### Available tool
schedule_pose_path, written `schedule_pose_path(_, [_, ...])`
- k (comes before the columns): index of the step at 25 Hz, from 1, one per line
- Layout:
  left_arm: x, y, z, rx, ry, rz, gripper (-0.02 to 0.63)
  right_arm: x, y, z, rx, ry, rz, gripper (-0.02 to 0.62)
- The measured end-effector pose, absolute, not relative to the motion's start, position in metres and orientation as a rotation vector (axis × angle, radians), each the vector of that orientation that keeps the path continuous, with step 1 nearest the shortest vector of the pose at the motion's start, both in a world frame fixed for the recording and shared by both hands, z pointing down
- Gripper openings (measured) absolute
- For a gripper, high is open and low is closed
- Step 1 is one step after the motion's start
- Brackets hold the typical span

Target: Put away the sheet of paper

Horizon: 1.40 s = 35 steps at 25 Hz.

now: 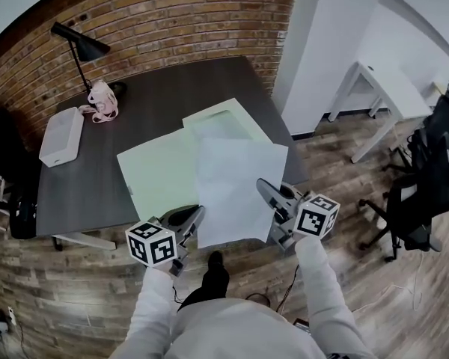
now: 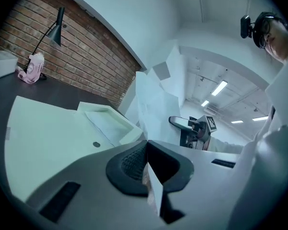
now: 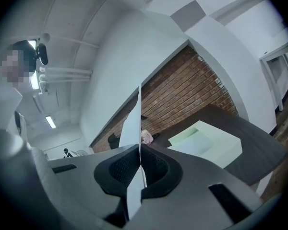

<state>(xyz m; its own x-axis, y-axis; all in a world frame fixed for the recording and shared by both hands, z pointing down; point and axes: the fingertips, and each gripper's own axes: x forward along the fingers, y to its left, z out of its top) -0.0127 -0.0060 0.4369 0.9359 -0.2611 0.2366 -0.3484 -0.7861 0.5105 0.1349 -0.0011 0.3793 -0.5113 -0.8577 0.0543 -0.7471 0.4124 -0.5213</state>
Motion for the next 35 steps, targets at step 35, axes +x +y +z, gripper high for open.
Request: schedule_pose_path(35, [-0.01,-0.214,0.43,2.453,-0.655,0.069,0.017,0.12,-0.247,0.36,-1.083,2.772,-0.776,0.028])
